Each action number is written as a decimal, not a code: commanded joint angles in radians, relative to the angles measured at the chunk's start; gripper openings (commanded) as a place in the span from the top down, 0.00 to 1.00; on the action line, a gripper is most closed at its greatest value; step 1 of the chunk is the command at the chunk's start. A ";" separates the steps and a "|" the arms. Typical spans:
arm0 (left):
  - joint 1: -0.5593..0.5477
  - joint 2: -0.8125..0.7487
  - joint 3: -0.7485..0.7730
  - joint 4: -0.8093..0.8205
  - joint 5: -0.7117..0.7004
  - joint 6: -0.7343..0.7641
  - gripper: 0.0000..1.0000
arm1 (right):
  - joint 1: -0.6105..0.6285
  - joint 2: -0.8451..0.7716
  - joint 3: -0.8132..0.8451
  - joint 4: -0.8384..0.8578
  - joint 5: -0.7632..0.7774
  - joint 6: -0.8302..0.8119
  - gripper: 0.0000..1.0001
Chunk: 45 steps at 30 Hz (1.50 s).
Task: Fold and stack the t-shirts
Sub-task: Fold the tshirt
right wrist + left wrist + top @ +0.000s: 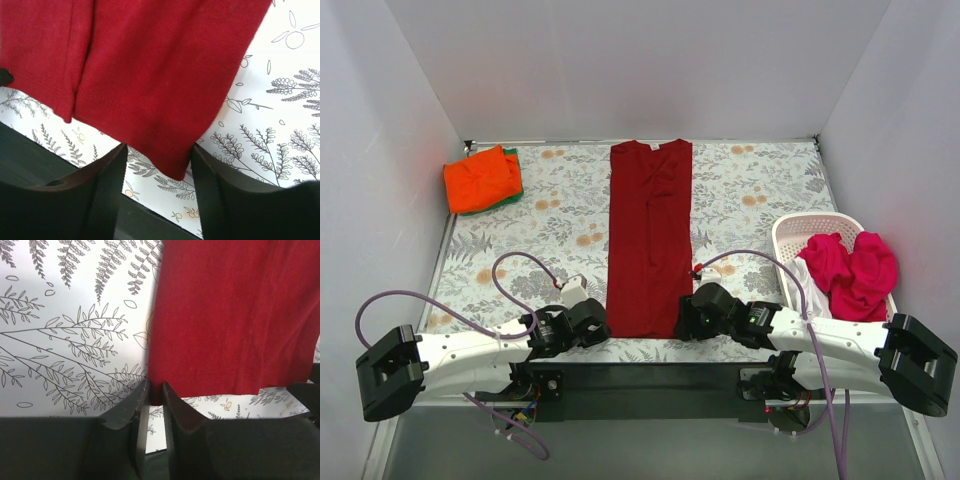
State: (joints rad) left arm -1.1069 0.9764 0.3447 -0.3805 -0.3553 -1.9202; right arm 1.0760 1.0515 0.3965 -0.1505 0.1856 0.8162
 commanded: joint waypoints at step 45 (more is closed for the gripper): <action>0.199 0.214 0.247 0.443 0.039 0.543 1.00 | -0.209 0.063 0.337 -0.169 0.140 -0.414 0.99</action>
State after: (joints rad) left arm -0.9737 1.1793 0.5591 -0.0429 -0.2993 -1.4567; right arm 0.9314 1.0718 0.6743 -0.4015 0.2878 0.5079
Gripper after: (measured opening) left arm 0.021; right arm 0.015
